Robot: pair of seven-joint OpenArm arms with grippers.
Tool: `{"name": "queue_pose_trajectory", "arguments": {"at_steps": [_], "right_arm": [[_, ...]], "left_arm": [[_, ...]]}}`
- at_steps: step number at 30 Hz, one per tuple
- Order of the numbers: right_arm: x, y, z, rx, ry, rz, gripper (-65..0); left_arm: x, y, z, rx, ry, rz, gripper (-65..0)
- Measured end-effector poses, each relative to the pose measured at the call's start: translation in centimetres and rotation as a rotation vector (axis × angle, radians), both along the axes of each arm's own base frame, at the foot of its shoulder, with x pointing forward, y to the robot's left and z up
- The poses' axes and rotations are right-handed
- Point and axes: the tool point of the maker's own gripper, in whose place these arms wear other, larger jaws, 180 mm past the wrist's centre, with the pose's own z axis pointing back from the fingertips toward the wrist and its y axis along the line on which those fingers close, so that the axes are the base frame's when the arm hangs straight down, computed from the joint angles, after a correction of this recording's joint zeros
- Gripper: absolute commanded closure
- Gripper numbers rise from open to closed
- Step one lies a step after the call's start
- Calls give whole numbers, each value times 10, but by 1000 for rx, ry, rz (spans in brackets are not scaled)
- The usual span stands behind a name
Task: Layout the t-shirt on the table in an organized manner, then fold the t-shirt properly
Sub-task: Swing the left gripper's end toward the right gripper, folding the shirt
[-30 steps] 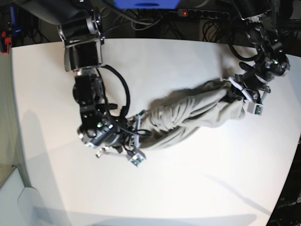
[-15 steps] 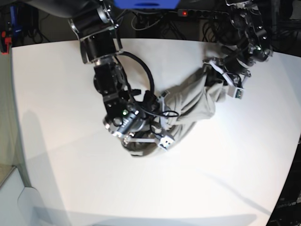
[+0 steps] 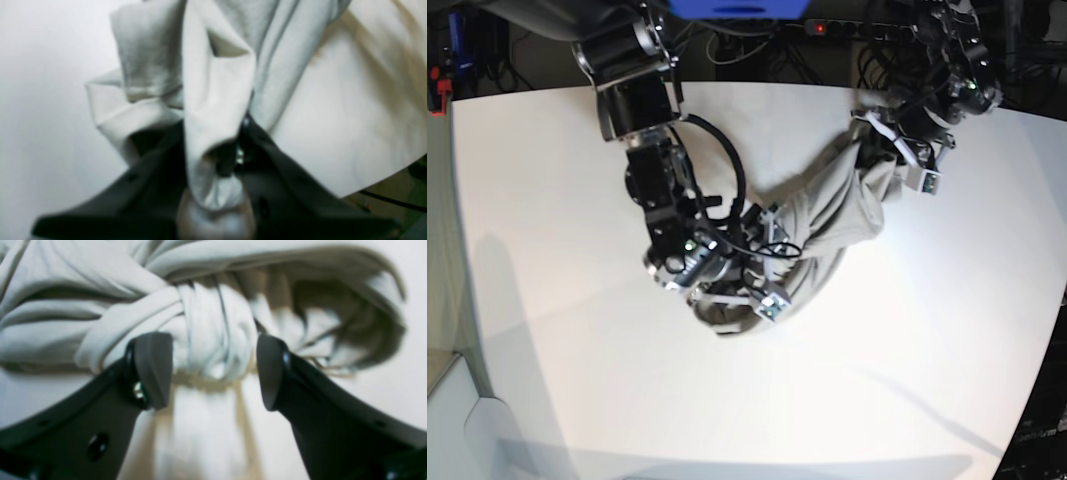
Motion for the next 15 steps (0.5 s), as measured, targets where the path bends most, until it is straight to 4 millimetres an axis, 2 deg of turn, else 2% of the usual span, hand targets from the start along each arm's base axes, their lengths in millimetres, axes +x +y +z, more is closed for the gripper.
{"name": "queue_pose_trajectory", "arguments": {"at_steps": [12, 13, 15], "right_arm": [[14, 13, -17, 66, 30, 12, -394], [13, 13, -19, 66, 36, 12, -381], [14, 16, -20, 84, 36, 12, -292]], "left_arm": [[-1, 2, -1, 4, 3, -1, -2], [-1, 2, -1, 4, 2, -1, -2], [-1, 2, -1, 5, 3, 0, -2]]}}
